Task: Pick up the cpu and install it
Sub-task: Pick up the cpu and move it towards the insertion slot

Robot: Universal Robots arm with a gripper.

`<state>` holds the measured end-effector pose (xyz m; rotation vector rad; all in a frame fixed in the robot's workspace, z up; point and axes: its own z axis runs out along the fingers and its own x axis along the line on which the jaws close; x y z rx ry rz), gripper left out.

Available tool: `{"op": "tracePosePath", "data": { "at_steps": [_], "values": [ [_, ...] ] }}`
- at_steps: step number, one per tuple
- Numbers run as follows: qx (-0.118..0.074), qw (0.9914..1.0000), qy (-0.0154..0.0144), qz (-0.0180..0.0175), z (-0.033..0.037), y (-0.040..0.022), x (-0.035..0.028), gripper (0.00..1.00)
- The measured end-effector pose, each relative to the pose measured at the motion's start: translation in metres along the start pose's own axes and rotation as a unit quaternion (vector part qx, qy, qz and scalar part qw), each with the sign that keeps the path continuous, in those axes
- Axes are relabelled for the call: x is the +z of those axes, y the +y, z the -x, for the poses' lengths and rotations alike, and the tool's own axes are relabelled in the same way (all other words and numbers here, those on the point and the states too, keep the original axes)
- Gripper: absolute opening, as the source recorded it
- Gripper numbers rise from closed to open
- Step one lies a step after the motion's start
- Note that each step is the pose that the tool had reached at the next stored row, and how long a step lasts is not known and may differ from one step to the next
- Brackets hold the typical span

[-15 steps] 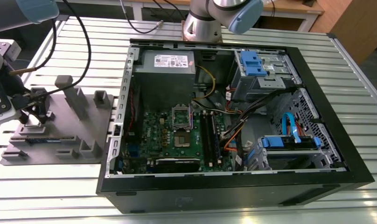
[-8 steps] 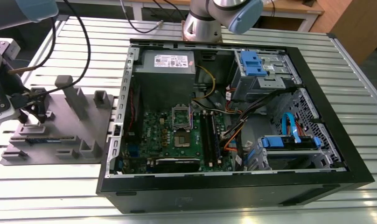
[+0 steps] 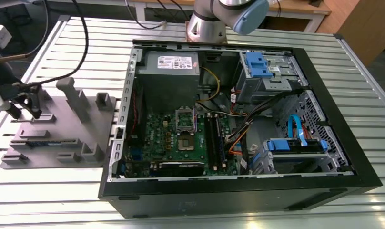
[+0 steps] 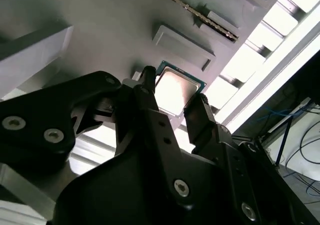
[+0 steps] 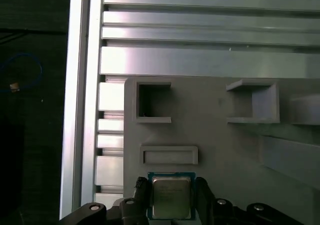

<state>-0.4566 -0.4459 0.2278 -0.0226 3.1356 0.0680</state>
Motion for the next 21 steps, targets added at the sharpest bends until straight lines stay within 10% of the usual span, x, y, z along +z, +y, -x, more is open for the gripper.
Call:
{"op": "tracePosePath", "data": {
  "at_steps": [21],
  "values": [
    [0.000, 1.00000, 0.0000, 0.0004, 0.0005, 0.0041, -0.0947, 0.48]
  ]
}}
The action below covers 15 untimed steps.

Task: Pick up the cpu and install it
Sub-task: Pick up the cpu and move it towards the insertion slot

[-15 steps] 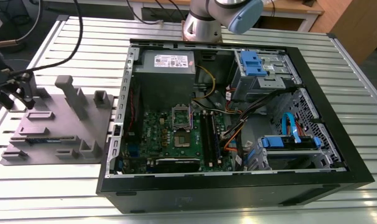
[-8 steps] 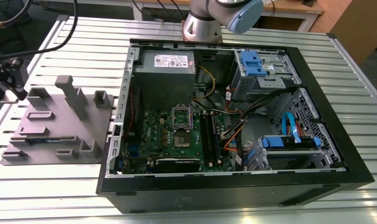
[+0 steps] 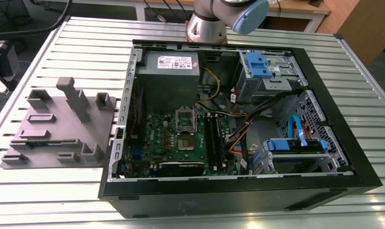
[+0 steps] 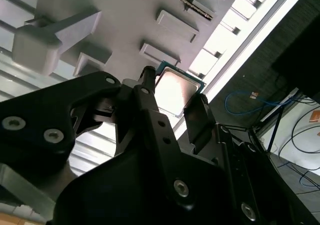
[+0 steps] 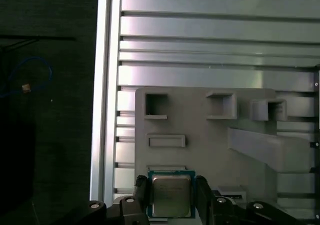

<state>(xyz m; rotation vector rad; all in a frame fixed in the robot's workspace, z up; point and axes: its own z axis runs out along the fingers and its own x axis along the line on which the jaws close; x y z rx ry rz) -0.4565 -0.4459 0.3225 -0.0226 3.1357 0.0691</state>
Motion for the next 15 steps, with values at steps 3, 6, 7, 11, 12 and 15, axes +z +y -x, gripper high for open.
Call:
{"op": "tracePosePath", "data": {
  "at_steps": [3, 6, 7, 11, 12, 15],
  "values": [
    [0.000, 1.00000, -0.0001, 0.0001, 0.0001, 0.0005, -0.0117, 0.48],
    [0.000, 1.00000, 0.0000, 0.0001, 0.0001, 0.0009, -0.0205, 0.48],
    [0.000, 1.00000, 0.0000, 0.0000, 0.0001, 0.0010, -0.0223, 0.48],
    [0.000, 1.00000, -0.0001, 0.0001, 0.0001, 0.0011, -0.0246, 0.48],
    [0.000, 1.00000, -0.0002, 0.0001, 0.0002, 0.0011, -0.0246, 0.48],
    [0.000, 1.00000, 0.0000, 0.0001, 0.0001, 0.0011, -0.0248, 0.48]
  ]
}}
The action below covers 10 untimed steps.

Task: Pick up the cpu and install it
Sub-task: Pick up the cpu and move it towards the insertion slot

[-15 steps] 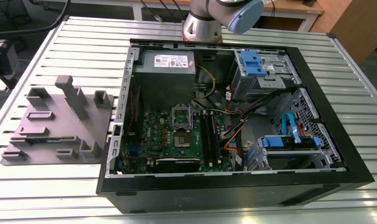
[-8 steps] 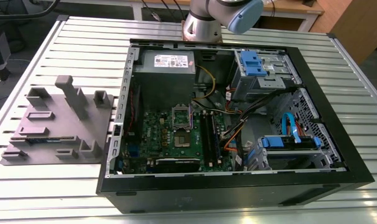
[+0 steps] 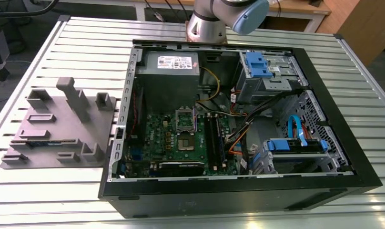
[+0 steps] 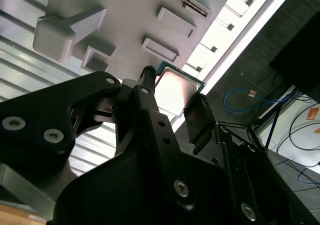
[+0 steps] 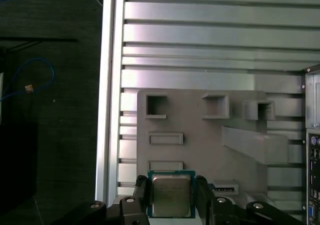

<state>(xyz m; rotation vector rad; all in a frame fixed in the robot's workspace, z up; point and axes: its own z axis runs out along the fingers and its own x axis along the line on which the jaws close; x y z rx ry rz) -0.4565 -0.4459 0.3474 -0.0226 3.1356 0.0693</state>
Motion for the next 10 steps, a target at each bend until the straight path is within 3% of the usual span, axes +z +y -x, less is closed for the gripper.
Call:
{"op": "tracePosePath", "data": {
  "at_steps": [4, 10],
  "values": [
    [0.000, 1.00000, 0.0000, 0.0000, 0.0036, -0.0001, 0.0000, 0.48],
    [0.000, 1.00000, 0.0000, 0.0000, 0.0186, -0.0003, 0.0001, 0.48]
  ]
}}
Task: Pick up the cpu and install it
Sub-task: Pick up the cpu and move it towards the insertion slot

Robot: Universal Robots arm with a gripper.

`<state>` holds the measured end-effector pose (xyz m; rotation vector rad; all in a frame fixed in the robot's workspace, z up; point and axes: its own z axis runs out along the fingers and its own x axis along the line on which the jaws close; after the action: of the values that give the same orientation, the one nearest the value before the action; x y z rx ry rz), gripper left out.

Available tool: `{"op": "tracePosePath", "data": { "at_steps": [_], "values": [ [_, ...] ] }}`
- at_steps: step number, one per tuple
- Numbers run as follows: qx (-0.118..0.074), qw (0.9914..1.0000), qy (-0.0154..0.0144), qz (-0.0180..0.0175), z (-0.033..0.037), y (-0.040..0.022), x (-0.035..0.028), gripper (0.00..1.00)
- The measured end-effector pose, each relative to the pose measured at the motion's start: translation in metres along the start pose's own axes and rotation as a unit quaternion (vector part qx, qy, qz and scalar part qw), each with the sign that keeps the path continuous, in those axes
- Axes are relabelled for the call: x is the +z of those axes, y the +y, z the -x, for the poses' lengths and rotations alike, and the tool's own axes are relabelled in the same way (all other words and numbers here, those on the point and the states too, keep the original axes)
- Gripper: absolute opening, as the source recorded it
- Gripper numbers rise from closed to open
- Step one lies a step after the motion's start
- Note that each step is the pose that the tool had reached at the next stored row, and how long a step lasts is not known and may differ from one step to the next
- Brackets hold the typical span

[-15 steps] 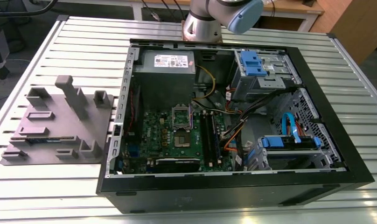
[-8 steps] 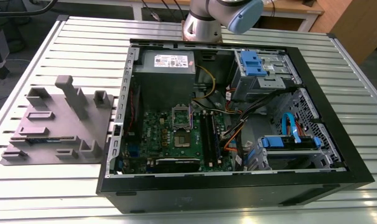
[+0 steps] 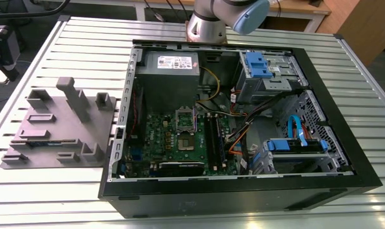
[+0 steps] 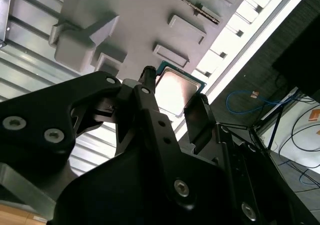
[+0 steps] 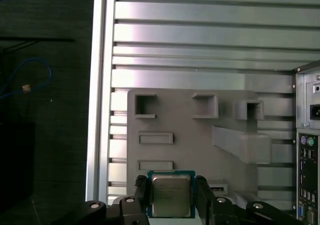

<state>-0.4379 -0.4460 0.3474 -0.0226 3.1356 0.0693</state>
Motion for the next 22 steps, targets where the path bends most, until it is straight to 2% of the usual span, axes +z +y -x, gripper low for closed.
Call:
{"op": "tracePosePath", "data": {
  "at_steps": [3, 6, 17, 22],
  "values": [
    [0.000, 1.00000, 0.0000, 0.0000, 0.0062, -0.0001, 0.0000, 0.48],
    [0.000, 1.00000, 0.0001, 0.0000, 0.0064, 0.0000, -0.0008, 0.48],
    [0.000, 1.00000, 0.0000, 0.0027, 0.0067, 0.0009, -0.0221, 0.48],
    [0.000, 1.00000, -0.0001, 0.0030, 0.0067, 0.0009, -0.0226, 0.48]
  ]
}}
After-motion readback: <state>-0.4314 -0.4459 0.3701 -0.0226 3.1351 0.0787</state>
